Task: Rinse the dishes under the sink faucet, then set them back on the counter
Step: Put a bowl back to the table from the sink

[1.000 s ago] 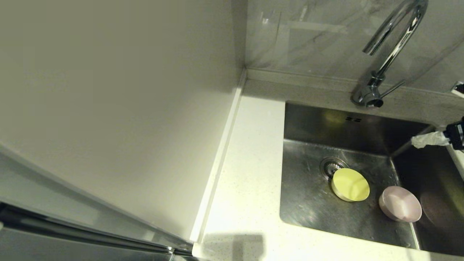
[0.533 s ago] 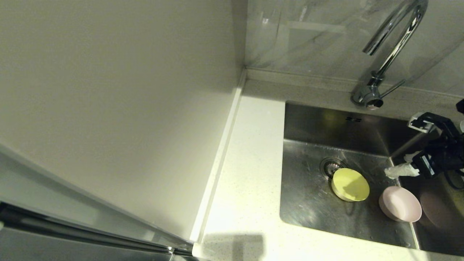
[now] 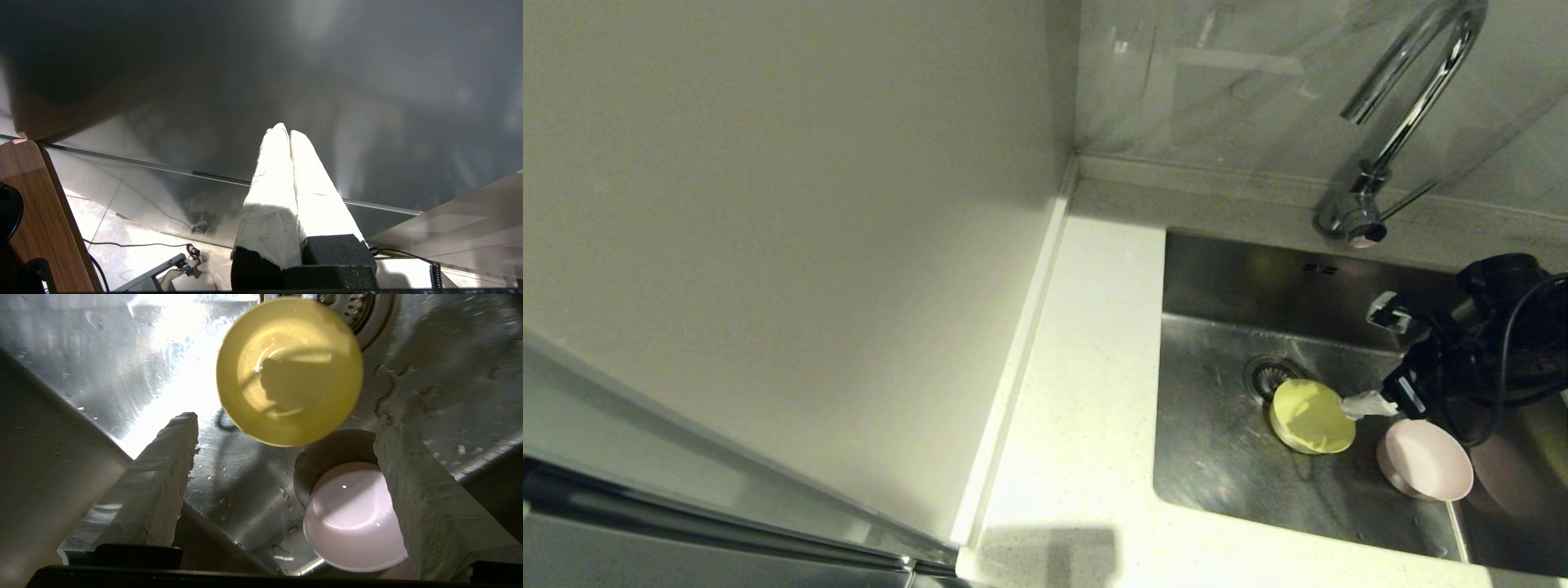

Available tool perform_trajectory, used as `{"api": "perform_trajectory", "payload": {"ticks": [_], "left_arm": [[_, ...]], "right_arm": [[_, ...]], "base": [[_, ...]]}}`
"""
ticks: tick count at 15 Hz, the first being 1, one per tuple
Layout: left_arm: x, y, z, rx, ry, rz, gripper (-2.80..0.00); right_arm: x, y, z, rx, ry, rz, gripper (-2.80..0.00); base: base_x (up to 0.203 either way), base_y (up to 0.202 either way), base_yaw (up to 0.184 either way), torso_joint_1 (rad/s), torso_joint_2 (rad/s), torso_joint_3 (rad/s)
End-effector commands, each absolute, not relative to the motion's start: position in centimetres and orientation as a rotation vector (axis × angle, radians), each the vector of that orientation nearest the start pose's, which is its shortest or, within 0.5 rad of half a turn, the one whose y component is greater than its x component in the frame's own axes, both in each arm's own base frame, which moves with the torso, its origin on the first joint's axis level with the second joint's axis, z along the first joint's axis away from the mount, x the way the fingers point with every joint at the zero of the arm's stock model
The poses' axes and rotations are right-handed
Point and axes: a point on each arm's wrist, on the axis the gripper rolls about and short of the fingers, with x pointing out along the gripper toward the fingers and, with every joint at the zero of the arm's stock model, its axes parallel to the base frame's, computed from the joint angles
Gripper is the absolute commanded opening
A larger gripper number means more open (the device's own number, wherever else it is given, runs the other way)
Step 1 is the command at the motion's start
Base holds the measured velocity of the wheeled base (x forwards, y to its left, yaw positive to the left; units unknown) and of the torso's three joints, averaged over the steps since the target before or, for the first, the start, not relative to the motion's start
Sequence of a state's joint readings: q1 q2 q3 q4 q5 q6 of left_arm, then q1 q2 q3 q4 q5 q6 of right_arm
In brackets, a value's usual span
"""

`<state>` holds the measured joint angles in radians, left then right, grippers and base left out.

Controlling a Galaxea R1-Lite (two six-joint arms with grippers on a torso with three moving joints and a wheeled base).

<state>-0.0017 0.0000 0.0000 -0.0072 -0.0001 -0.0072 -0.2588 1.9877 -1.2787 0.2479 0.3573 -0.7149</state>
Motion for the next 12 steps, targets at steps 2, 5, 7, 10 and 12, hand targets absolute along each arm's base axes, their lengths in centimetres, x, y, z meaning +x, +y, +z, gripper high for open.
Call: {"api": "perform_trajectory", "payload": {"ticks": [2,5,7,10,12], "left_arm": [[-2.3,0.0,7.5,-0.008,-0.005,-0.002,-2.8],[-2.3,0.0,7.5,-0.008,-0.005,-0.002,-2.8],[-2.3,0.0,7.5,-0.008,-0.005,-0.002,-2.8],[-2.3,0.0,7.5,-0.008,-0.005,-0.002,-2.8],[-2.3,0.0,7.5,-0.008,-0.005,-0.002,-2.8]], "right_arm": [[37.4,-8.4,9.2,-0.368,0.874,0.434,0.0],[38.6,-8.2,7.7,-0.409,0.877,0.395,0.0],[39.4,-8.0,7.1,-0.429,0.862,0.378,0.0],[40.8,-8.1,6.7,-0.454,0.811,0.279,0.0],[41.4,-8.2,6.8,-0.438,0.815,0.224,0.0]], "base": [[0.0,0.0,0.0,0.0,0.0,0.0],[0.0,0.0,0.0,0.0,0.0,0.0],[0.0,0.0,0.0,0.0,0.0,0.0],[0.0,0.0,0.0,0.0,0.0,0.0],[0.0,0.0,0.0,0.0,0.0,0.0]]}}
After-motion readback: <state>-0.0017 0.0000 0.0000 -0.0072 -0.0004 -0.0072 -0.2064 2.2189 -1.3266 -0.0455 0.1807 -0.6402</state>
